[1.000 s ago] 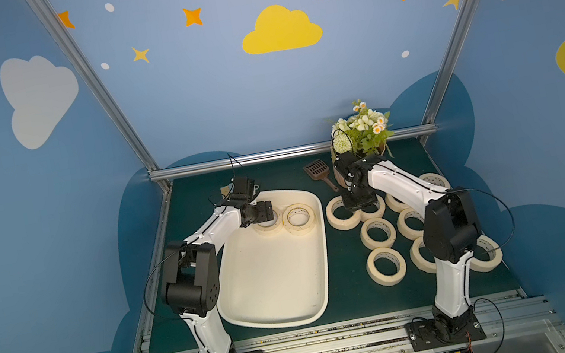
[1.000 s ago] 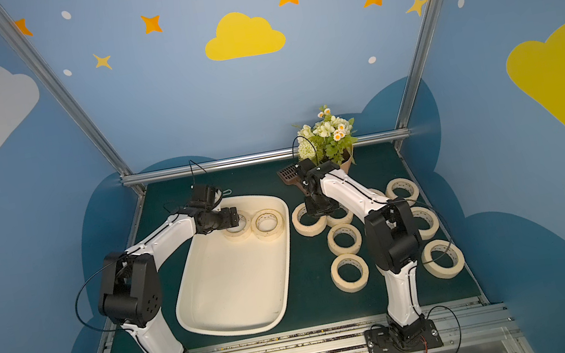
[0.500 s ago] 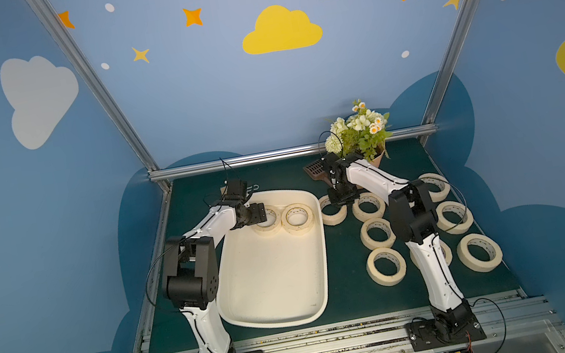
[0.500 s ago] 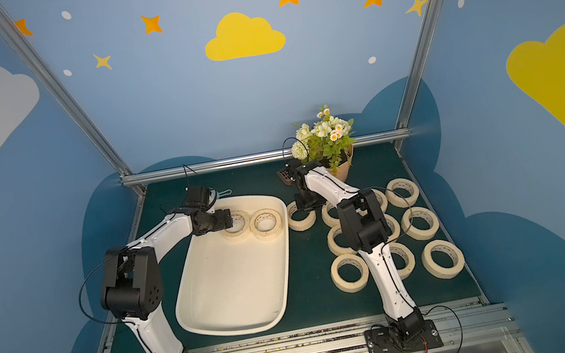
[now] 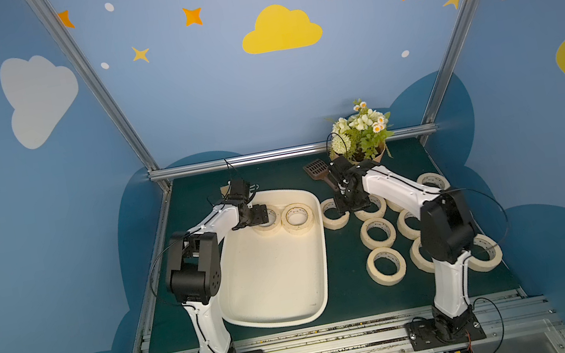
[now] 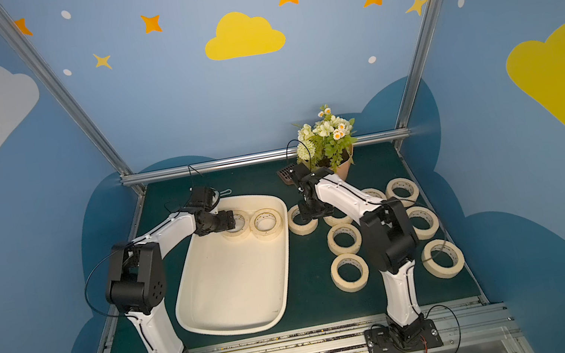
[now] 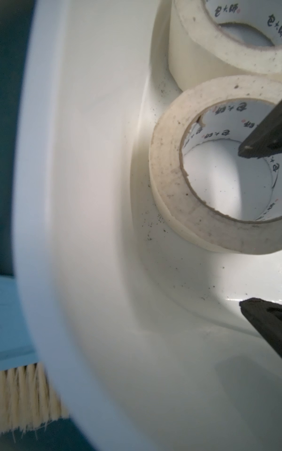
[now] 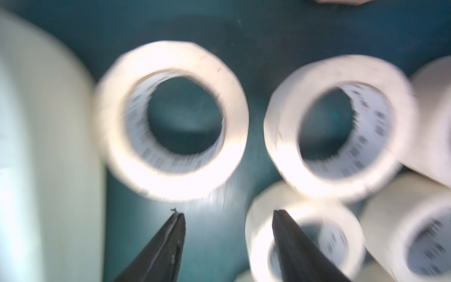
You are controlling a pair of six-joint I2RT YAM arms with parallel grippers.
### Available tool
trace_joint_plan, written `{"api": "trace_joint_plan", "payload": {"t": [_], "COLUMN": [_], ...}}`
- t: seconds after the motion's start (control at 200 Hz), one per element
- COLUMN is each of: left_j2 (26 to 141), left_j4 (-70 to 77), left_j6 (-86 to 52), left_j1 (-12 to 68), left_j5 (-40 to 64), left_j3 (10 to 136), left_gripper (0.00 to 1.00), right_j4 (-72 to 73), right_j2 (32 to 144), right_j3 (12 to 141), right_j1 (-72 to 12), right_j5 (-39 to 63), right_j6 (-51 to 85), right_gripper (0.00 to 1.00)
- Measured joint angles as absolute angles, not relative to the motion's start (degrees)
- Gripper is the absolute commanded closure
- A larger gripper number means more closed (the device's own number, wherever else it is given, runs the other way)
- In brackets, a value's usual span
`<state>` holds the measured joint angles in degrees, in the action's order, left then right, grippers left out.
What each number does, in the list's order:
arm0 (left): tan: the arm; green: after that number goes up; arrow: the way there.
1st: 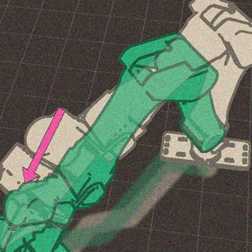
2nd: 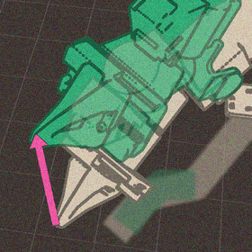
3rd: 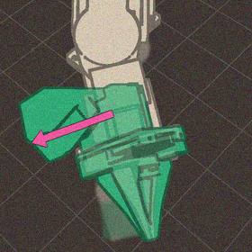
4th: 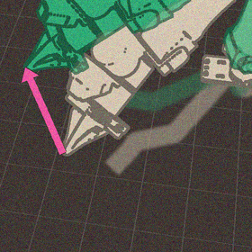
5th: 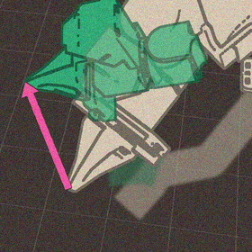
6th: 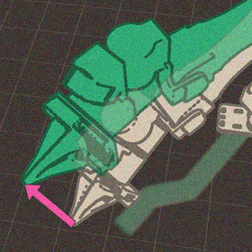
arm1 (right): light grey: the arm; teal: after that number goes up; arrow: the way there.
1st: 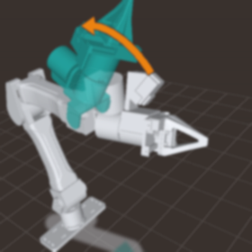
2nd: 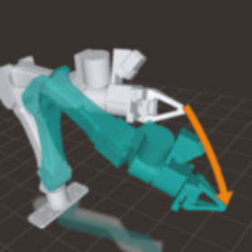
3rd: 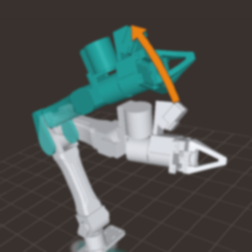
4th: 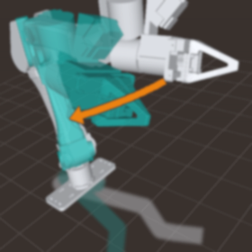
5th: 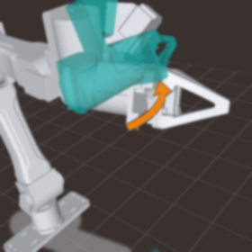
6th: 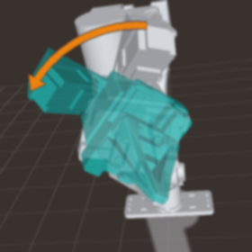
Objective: Take out the art tape in the storage box
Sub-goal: Pick up the art tape from the storage box.
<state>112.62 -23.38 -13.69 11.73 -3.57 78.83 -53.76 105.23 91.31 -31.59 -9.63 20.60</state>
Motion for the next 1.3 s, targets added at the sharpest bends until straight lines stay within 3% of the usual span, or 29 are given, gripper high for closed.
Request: {"api": "trace_joint_plan", "payload": {"t": [0.115,0.18,0.295,0.375,0.536,0.671,0.916,1.296], "left_j2": [114.5,116.0,117.6,117.4,116.0,108.2,91.8,90.3], "left_j4": [-23.9,-24.2,-24.6,-24.6,-26.3,-29.6,-32.6,-37.2], "left_j6": [-14.0,-14.4,-14.8,-14.6,-14.3,-13.7,-14.2,-15.7], "left_j1": [11.2,11.1,11.0,11.1,11.0,12.1,21.8,30.9], "left_j5": [-3.6,-3.4,-2.7,-2.8,-3.7,-6.0,-7.8,-10.2], "left_j3": [80.5,81.3,81.4,81.4,80.7,75.8,70.3,68.9], "left_gripper": [0.31,0.46,0.73,0.83,0.90,0.92,0.91,0.91], "right_j4": [-53.4,-53.4,-54.2,-54.6,-55.2,-55.2,-51.2,-48.3], "right_j2": [91.8,86.8,82.8,82.2,82.0,84.0,95.9,101.6], "right_j3": [85.6,82.3,76.9,74.5,73.8,77.0,87.0,93.5], "right_j1": [-36.1,-38.5,-40.8,-41.7,-43.5,-46.9,-49.9,-51.0], "right_j5": [-10.3,-10.3,-10.2,-10.0,-9.4,-7.7,-1.3,2.9], "right_j6": [22.0,23.2,25.2,26.4,28.3,29.4,29.5,29.6], "right_gripper": [0.37,0.37,0.37,0.37,0.37,0.37,0.38,0.38]}}
